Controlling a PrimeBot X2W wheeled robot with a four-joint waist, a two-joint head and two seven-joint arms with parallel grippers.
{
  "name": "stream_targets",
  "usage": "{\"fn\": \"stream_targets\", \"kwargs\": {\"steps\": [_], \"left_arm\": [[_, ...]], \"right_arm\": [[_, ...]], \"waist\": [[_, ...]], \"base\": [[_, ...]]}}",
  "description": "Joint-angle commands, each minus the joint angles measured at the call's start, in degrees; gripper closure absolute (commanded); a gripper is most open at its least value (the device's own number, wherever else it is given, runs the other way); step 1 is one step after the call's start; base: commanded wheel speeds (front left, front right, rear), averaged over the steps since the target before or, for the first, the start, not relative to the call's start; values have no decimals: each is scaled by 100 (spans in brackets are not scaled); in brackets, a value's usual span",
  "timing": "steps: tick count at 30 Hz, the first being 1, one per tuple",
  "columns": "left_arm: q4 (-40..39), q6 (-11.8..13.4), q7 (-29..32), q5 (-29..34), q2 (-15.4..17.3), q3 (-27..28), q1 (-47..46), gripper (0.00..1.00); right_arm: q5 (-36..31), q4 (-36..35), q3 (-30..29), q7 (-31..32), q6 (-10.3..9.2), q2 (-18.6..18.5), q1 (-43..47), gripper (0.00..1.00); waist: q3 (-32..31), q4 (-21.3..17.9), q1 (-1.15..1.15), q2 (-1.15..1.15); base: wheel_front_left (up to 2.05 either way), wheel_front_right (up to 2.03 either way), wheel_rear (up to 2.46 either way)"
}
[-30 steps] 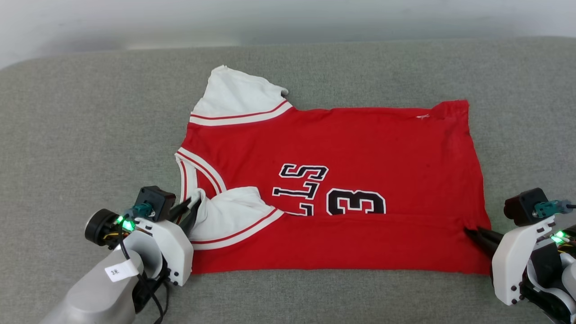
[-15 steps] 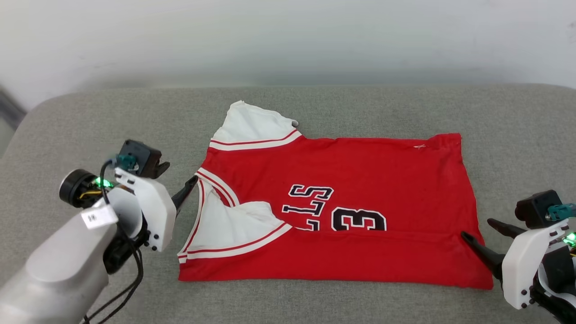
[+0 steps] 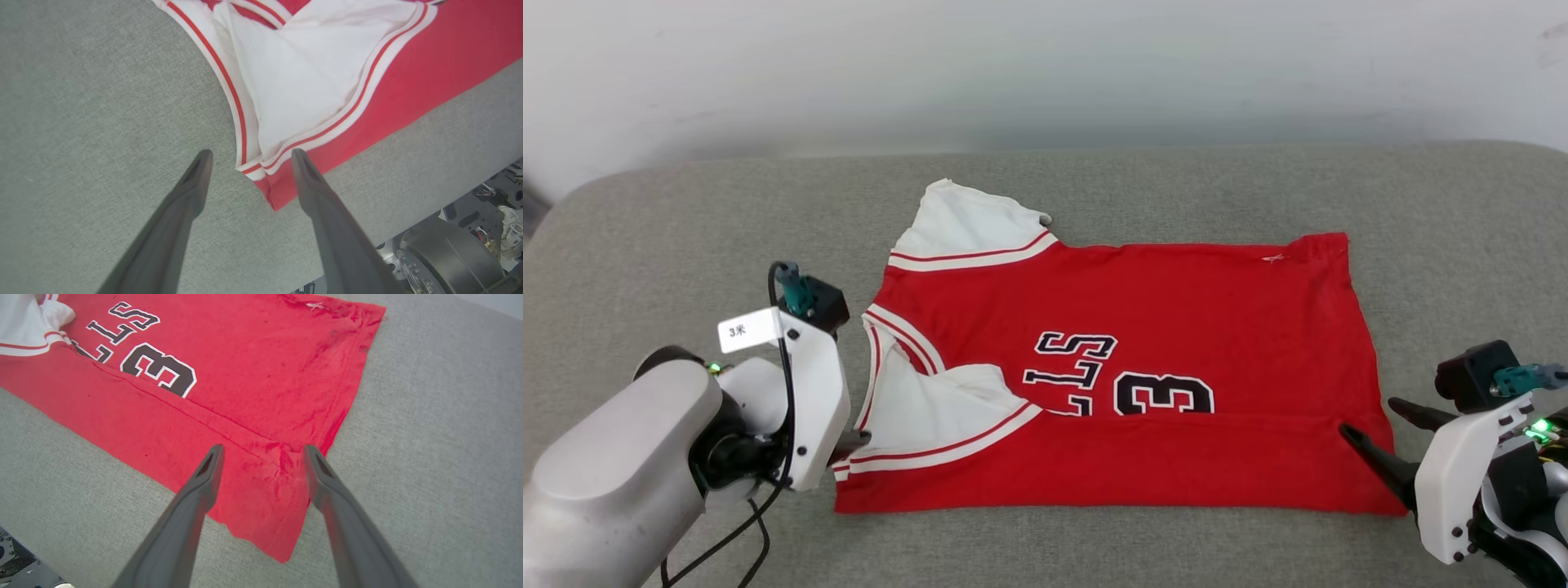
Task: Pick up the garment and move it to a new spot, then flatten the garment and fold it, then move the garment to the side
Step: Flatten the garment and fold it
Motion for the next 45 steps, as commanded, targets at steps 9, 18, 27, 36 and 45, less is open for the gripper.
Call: {"fn": "stream_targets", "kwargs": {"steps": [9,18,27,36,45], "left_arm": [[427,120,644,-329,-24,-233,344,0],[843,21,602,-225,-332,-580,569,100],[594,-68,266,-210,-240,-628,323,100],[177,-68,76,-129,-58,-772,133,100],[-62,-69,-27,-128,-65,-889,-115,100]], "right_arm": [[-44,-114,35,230,-4,179,-172,0],[6,-53,74,294,-3,121,-394,0],[157,-162,220,1120,-4,-453,-1093,0],[667,90,500,3130,-4,-789,-1434,0],[800,737,352,3559,-3,-139,-1247,0]], "waist": [[281,-307,0,0],[352,-386,0,0],[145,-309,0,0],[127,-195,0,0],[392,-25,0,0]], "base": [[0,0,0],[0,0,0],[0,0,0],[0,0,0],[0,0,0]]}}
